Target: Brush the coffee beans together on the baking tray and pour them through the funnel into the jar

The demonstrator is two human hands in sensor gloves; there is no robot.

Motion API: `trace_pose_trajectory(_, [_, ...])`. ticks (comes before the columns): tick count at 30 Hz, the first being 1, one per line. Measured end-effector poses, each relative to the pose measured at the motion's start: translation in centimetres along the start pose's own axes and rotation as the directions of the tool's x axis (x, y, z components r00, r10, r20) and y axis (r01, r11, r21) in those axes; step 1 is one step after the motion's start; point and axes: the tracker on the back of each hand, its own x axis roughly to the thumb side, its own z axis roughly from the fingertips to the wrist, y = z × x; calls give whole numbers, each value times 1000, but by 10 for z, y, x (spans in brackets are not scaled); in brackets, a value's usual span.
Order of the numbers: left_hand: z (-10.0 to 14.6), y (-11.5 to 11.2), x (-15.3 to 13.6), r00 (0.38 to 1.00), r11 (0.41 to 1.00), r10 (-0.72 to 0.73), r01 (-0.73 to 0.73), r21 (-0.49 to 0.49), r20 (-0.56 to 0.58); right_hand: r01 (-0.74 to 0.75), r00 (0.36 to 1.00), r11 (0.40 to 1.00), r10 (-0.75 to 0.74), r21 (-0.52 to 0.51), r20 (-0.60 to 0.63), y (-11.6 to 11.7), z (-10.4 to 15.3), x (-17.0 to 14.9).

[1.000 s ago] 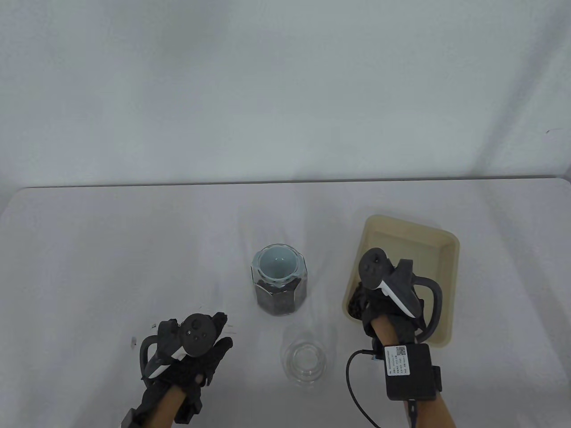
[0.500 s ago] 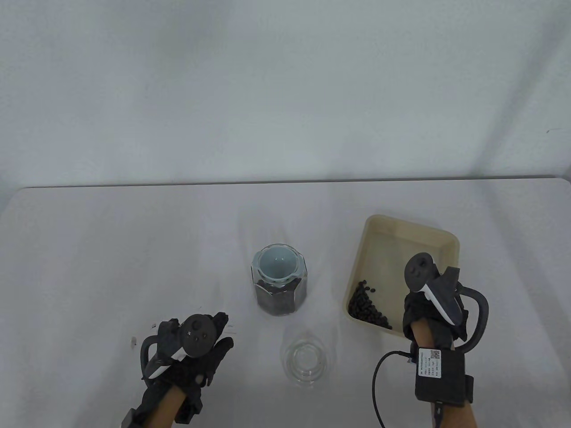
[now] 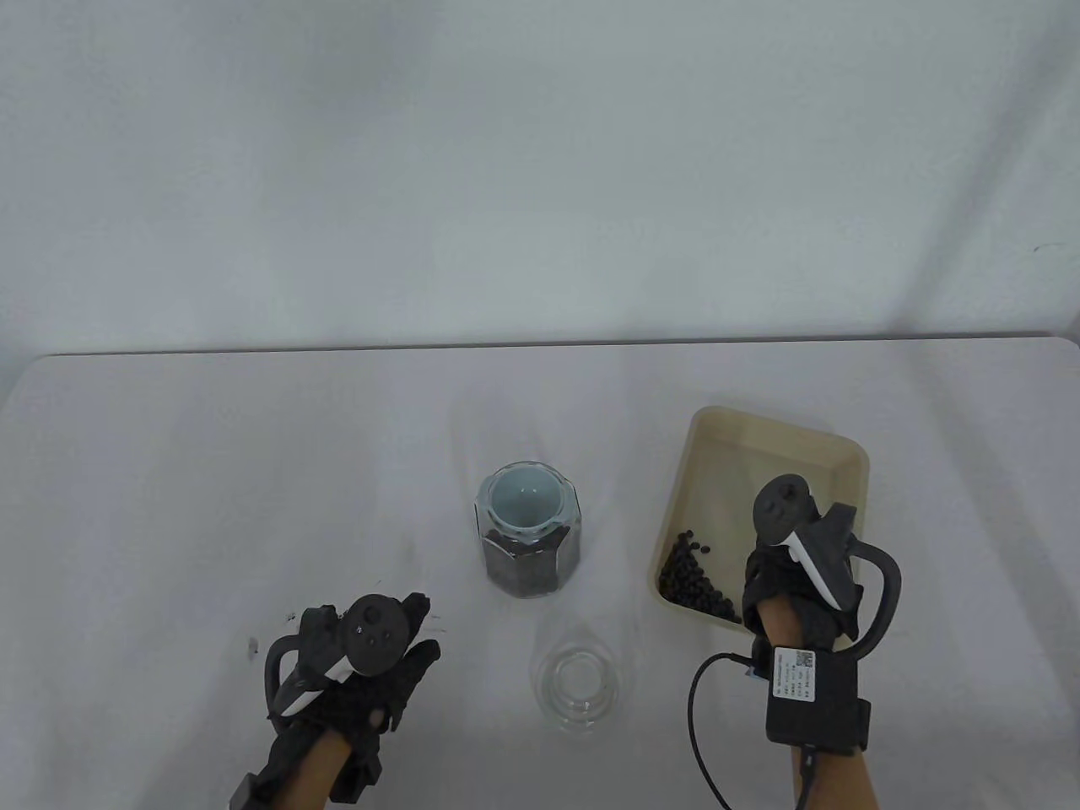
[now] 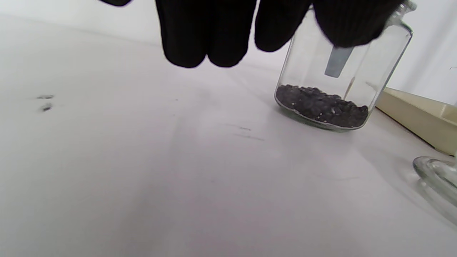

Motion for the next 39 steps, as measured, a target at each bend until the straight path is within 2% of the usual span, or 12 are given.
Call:
trace_pose_trajectory(11, [0,1,0,1000,1000,5,-5,2,-1,-4,998,1000,4,-1,63,6,0,48])
trace_pose_trajectory(16, [0,1,0,1000,1000,5,-5,0,-1,22,990,1000,-20,-13,139,10,-1,64])
trace_pose_trajectory(22, [1,1,0,1000,1000,1,-1,-17,-5,7,973,999,-18,48,229,20,-4,77])
trace_pose_trajectory(29, [1,1,0,1000,1000,3,-4,-17,-5,-16,948,995,-15,95,319,24,3,83])
trace_pose_trajectory(39, [0,1,1,1000,1000,-1,1,-16,-1,-25,915,968,-78,248,397,13,18,62])
